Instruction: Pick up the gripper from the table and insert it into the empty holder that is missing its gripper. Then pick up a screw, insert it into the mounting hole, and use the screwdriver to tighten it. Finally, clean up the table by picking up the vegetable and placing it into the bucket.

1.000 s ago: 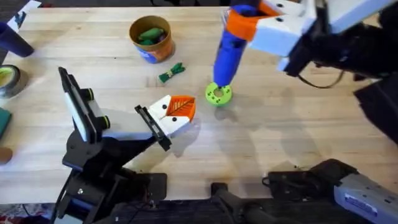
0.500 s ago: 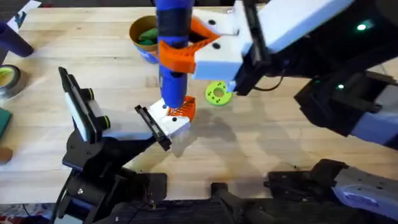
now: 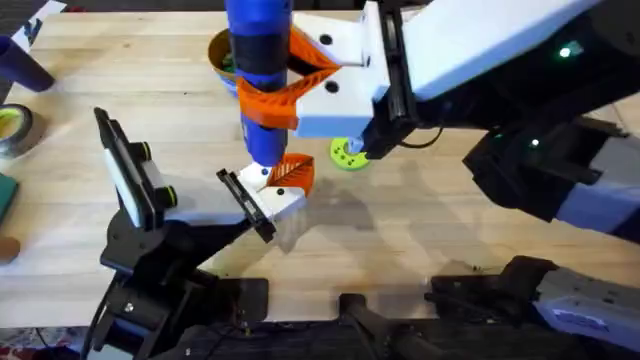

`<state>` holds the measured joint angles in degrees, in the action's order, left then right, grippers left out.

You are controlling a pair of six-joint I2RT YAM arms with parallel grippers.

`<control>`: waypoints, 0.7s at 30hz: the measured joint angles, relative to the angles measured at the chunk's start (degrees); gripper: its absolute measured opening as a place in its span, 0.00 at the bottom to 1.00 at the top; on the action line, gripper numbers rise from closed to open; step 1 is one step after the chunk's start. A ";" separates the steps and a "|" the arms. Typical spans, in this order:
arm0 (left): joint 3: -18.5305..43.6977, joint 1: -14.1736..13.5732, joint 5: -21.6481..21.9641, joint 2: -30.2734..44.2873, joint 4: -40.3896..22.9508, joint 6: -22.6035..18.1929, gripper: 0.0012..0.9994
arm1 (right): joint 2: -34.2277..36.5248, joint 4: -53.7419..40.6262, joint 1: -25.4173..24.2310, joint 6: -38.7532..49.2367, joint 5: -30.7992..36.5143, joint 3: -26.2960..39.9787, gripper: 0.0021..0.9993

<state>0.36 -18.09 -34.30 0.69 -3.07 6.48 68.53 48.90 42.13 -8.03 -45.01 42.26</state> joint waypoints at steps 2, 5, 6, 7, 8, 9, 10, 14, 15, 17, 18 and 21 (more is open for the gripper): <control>0.00 0.00 0.02 -0.02 0.01 0.00 0.01 | 0.00 0.02 0.18 0.27 0.47 0.00 0.02; 0.00 0.00 0.02 0.00 0.00 0.00 0.01 | 0.03 0.20 0.26 0.58 0.71 0.00 0.02; 0.00 0.00 0.02 0.00 0.00 0.00 0.01 | 0.18 0.59 0.24 0.64 0.79 0.00 0.02; 0.00 0.00 0.02 0.00 0.02 0.00 0.01 | 0.42 1.09 0.25 0.70 0.93 0.02 0.02; 0.00 0.00 0.02 0.00 0.02 0.00 0.01 | 0.66 1.45 0.27 0.78 1.16 0.02 0.02; 0.00 0.00 0.02 0.00 0.02 0.00 0.01 | 0.95 1.66 0.31 0.81 1.50 0.02 0.02; 0.00 0.00 0.02 0.00 0.02 0.00 0.01 | 1.25 1.68 0.36 0.81 1.81 0.02 0.02; 0.00 0.00 0.02 0.00 0.02 0.00 0.01 | 2.16 1.64 0.56 0.81 2.49 0.02 0.02; 0.00 0.00 0.02 0.00 0.00 0.00 0.01 | 2.23 1.64 0.61 0.81 2.60 0.02 0.02; 0.00 0.00 0.00 -0.02 0.02 0.00 0.01 | 2.25 1.69 0.61 0.81 2.76 0.02 0.02; 0.00 0.00 0.02 0.00 0.00 0.00 0.01 | 2.25 1.70 0.61 0.81 2.80 0.02 0.02; 0.00 0.00 0.02 0.00 0.00 0.00 0.01 | 2.25 1.68 0.61 0.79 2.98 0.02 0.02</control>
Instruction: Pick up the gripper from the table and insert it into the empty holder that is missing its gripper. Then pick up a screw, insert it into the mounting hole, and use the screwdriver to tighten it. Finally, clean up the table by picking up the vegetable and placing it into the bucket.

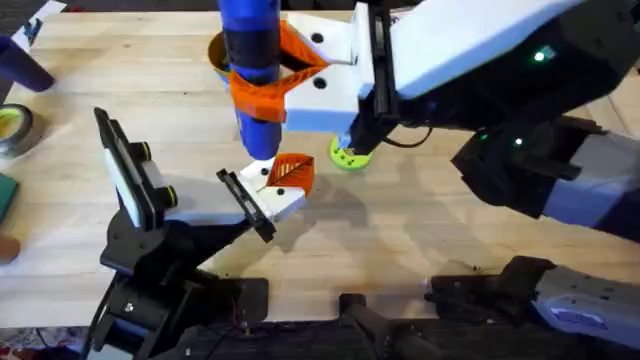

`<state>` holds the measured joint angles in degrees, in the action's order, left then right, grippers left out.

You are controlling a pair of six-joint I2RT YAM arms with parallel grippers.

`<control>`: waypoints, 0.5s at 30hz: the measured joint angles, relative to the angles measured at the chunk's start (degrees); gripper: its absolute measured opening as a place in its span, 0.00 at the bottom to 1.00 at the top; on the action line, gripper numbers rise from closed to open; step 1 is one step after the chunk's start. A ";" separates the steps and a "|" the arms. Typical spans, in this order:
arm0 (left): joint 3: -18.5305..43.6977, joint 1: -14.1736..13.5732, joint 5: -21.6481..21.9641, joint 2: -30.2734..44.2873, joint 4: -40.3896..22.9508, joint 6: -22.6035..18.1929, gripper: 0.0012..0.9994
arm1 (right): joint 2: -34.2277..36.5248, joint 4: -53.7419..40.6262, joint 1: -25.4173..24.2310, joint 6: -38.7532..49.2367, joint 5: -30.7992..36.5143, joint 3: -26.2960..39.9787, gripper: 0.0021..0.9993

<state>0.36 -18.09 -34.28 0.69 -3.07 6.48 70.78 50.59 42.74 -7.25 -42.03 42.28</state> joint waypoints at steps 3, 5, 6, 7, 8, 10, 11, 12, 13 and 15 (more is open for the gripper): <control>0.00 0.00 0.00 0.00 0.02 0.00 0.01 | 0.01 0.00 0.00 -0.72 0.57 0.00 0.02; 0.00 0.00 0.00 0.00 0.00 0.00 0.01 | 0.14 -0.06 0.00 -1.24 0.78 0.00 0.02; 0.00 0.00 0.00 0.00 0.00 0.00 0.01 | 0.24 -0.24 0.00 -1.39 0.83 0.00 0.02; 0.00 0.00 0.00 0.00 0.00 0.00 0.01 | 0.40 -0.36 0.00 -1.67 0.87 0.00 0.02; 0.00 0.00 0.00 0.00 0.00 0.00 0.01 | 0.58 -0.42 0.00 -1.97 0.89 0.00 0.02; 0.00 0.00 0.00 0.00 0.02 0.00 0.01 | 0.99 -0.48 0.00 -2.48 0.99 0.00 0.02; 0.00 0.00 -0.02 0.00 0.02 0.00 0.01 | 1.27 -0.46 0.00 -2.73 1.09 0.00 0.02; 0.00 0.00 0.00 -0.02 0.00 0.00 0.01 | 1.49 -0.48 0.00 -2.91 1.11 0.00 0.02; 0.00 0.00 0.00 0.00 0.00 0.00 0.01 | 1.70 -0.46 0.00 -3.15 1.14 0.00 0.02; 0.00 0.00 0.00 -0.02 0.00 0.00 0.01 | 2.03 -0.46 0.00 -3.49 1.31 0.00 0.02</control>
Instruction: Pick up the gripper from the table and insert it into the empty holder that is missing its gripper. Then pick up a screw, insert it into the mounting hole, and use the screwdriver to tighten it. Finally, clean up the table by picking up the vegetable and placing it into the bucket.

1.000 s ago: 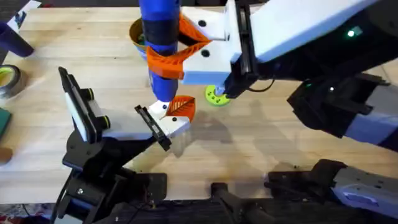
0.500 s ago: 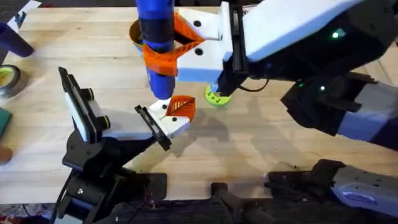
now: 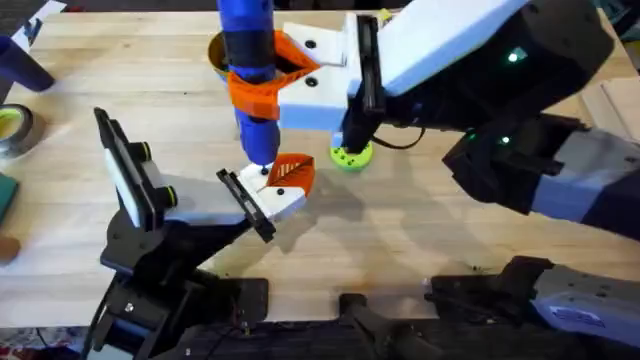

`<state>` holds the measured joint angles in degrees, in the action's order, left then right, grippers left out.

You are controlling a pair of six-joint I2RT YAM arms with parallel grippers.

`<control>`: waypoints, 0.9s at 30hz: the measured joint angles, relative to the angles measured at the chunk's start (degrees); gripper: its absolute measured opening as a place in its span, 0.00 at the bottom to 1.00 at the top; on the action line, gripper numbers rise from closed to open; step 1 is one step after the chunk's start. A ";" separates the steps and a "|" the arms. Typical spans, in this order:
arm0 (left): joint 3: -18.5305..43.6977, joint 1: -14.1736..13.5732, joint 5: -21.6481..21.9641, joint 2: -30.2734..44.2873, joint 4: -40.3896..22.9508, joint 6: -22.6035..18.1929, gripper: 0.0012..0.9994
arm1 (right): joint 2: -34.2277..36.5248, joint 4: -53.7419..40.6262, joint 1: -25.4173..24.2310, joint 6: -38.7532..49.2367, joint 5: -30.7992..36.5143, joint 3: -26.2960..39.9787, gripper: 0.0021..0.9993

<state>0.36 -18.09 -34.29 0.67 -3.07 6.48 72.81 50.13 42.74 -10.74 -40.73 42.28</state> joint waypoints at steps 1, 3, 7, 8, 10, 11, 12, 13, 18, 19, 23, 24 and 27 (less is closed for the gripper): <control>0.00 0.00 -0.01 0.02 0.00 0.00 0.01 | 0.08 0.00 0.00 -0.12 0.02 0.00 0.02; 0.00 0.00 0.00 0.02 0.00 0.00 0.01 | 0.12 0.00 0.00 -0.53 0.09 0.00 0.02; 0.00 0.00 0.00 0.02 0.00 0.00 0.01 | 0.14 0.02 0.00 -1.06 0.23 0.00 0.02; 0.00 0.00 0.00 0.02 0.00 0.00 0.01 | 0.14 0.02 0.00 -1.12 0.22 0.00 0.02; 0.00 0.00 0.00 0.02 0.00 0.00 0.01 | 0.14 0.04 0.00 -1.31 0.24 0.00 0.02; 0.00 0.00 -0.02 0.02 0.02 0.00 0.01 | 0.14 0.02 0.00 -1.41 0.24 0.00 0.02; 0.00 0.00 0.00 0.02 0.00 0.00 0.01 | 0.14 0.02 0.00 -1.53 0.24 0.00 0.02; 0.00 0.00 0.00 0.02 0.00 0.00 0.01 | 0.14 0.02 0.00 -1.71 0.24 0.00 0.02; 0.00 0.00 0.00 0.00 0.02 0.00 0.01 | 0.14 -0.06 0.00 -2.11 0.26 0.00 0.02; 0.00 0.00 0.00 0.02 0.00 0.00 0.01 | 0.14 -0.09 0.00 -2.15 0.26 0.00 0.02; 0.00 0.00 0.00 0.00 0.00 0.00 0.01 | 0.12 -0.95 0.00 -2.34 0.41 0.00 0.02; 0.00 0.00 -0.02 0.02 0.00 0.00 0.01 | 0.12 -1.15 0.00 -2.34 0.43 0.00 0.02; 0.00 0.00 -0.11 0.02 -0.04 -0.02 0.01 | 0.14 -1.29 0.00 -2.34 0.39 0.00 0.02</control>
